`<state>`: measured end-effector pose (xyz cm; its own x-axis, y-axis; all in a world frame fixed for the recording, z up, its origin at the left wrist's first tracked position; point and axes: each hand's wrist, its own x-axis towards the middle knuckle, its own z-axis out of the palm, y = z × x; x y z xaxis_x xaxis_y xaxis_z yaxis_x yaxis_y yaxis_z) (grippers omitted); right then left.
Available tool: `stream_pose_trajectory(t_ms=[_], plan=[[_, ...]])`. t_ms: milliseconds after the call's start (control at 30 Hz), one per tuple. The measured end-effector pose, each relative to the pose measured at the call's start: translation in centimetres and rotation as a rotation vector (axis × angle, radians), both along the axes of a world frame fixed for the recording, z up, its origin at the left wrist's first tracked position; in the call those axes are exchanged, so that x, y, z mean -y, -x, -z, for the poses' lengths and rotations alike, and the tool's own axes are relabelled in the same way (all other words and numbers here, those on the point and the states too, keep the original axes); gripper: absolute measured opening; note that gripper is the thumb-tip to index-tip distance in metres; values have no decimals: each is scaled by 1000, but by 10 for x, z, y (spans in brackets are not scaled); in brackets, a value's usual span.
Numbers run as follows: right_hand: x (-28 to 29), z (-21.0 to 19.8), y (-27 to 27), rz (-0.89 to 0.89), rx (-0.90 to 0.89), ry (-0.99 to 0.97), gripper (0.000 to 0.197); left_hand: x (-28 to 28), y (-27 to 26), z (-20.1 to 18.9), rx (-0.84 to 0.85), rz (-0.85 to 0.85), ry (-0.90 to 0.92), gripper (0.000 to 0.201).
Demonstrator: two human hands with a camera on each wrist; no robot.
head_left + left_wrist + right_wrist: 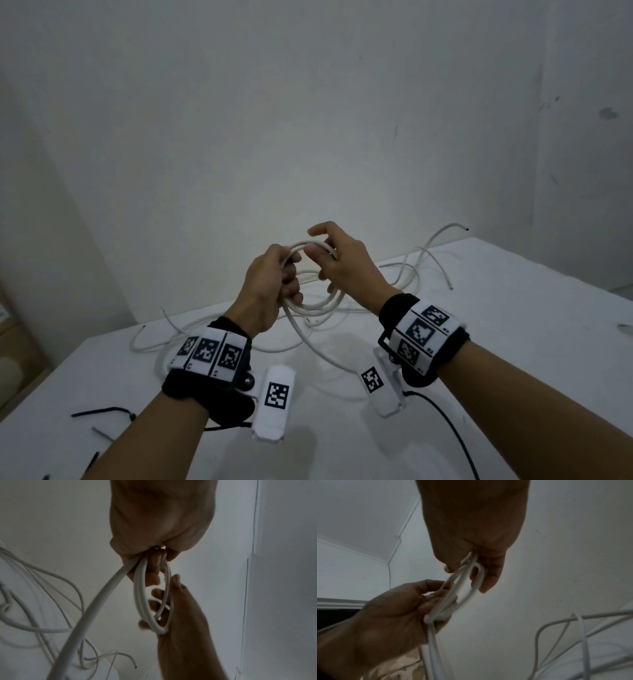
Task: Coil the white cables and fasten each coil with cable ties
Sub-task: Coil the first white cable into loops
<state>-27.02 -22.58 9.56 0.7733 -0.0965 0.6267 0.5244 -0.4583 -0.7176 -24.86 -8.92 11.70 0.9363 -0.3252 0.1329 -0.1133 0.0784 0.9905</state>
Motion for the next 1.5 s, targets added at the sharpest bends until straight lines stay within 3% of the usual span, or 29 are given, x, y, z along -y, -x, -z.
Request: stream_pose_trajectory(t_ms=[200,333,467,633,800,900,967,1067,1133,1200,1233,1300,1433,1500], plan=[[-2,22,-4,199,140,115,21,-12,-3,-6,-113,213,-11,37],[-4,21,-6,176,169,203,21,-23,-8,-12,-206,343,-35,48],[-5,14,-7,167,219,251,23,-21,-9,-14,-150,253,-15,38],[-10,12,-13,278,304,245,23,-7,-4,-4,-107,84,91,34],[-16,19,-16,303,347,227,39,-5,-5,0,-102,-6,69,34],[-15,16,-14,271,185,285,33,-3,-8,3,-95,-103,115,26],[-10,14,-9,314,76,278,40,-5,-11,4,-90,-162,211,26],[-11,10,11,433,207,174,27,-11,-18,-2,-78,-247,357,26],[-18,11,27,286,80,151,30,-15,-24,-8,-59,-283,443,27],[-33,17,42,34,-275,134,43,-18,-27,-13,-38,-301,499,27],[-39,22,46,-61,-415,76,48,-18,-27,-15,-34,-304,516,27],[-47,31,44,-103,-492,-163,51,-15,-25,-15,-40,-295,535,27],[-53,23,28,-105,-408,-906,36,-14,-21,-10,-68,-283,538,27],[-48,13,21,-126,-352,-1076,31,-15,-20,-7,-63,-288,510,27]])
